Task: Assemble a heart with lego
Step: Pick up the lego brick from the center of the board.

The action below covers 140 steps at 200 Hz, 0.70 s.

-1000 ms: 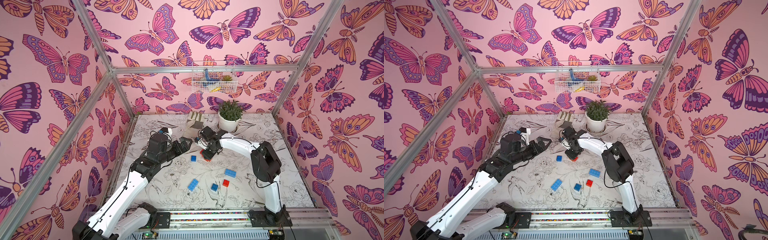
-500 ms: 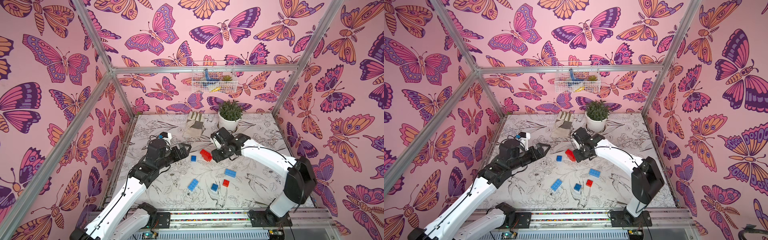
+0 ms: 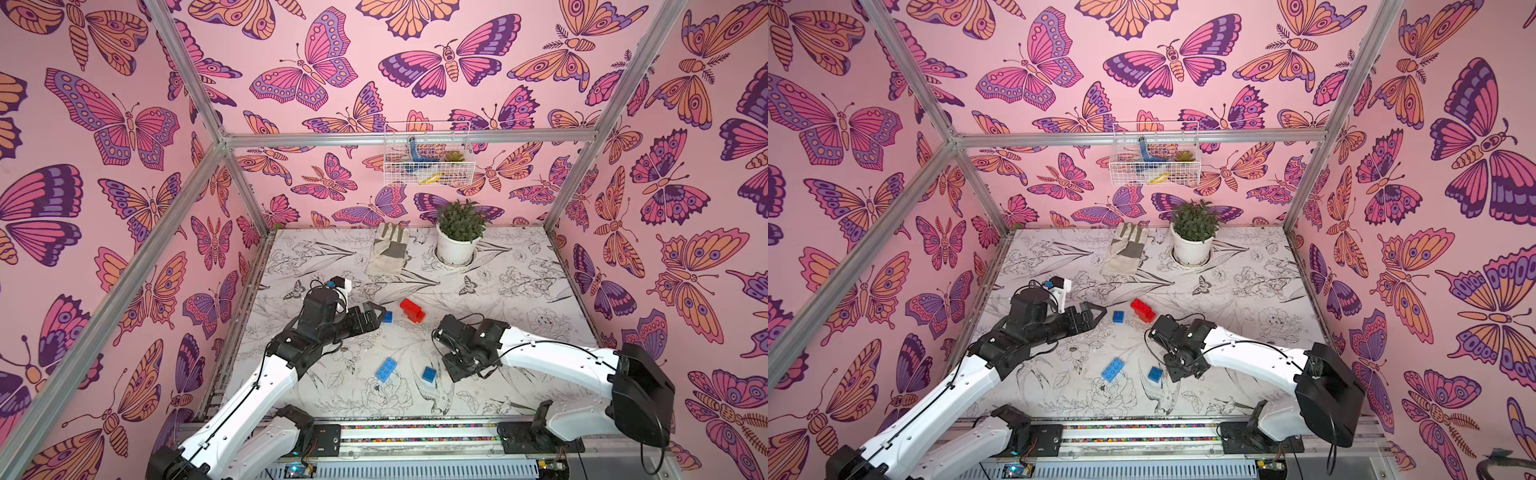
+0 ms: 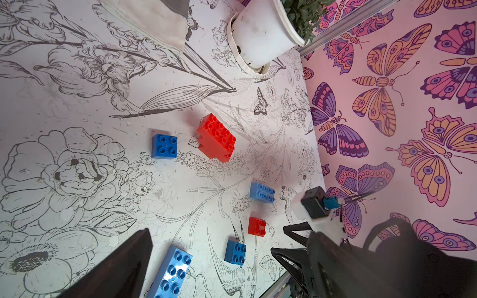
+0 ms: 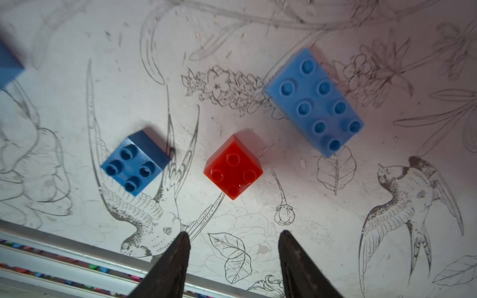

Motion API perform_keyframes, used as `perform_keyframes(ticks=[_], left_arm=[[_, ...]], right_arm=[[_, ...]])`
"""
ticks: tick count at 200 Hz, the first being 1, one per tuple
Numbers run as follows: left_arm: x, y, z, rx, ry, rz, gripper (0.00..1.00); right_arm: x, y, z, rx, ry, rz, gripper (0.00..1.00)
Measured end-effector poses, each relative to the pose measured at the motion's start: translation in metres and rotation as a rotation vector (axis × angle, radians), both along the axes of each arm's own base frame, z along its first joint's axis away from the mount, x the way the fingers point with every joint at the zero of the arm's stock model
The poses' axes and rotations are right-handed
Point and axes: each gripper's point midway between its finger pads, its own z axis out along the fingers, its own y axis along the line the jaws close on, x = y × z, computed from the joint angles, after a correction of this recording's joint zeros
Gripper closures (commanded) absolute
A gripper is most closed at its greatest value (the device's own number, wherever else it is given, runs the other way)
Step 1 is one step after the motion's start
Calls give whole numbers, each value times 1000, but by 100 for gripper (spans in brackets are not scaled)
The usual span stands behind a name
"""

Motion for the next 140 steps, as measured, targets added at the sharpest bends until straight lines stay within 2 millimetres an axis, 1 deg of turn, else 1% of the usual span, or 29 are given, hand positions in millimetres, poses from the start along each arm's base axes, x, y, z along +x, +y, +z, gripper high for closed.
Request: perform_keyframes(ticks=[12, 31, 76, 119, 140], left_arm=[[-1, 0, -2, -1, 5, -1, 0], [0, -1, -1, -7, 3, 0, 0], [0, -1, -1, -12, 3, -1, 0], [0, -1, -3, -9, 7, -1, 0], [1, -2, -8, -3, 21, -2, 0]], right_arm=[[-1, -2, -6, -11, 5, -8, 42], [2, 1, -14, -16, 3, -10, 43], [8, 2, -34, -83, 14, 23, 49], [23, -1, -36, -117, -17, 25, 49], [31, -1, -35, -106, -27, 22, 54]])
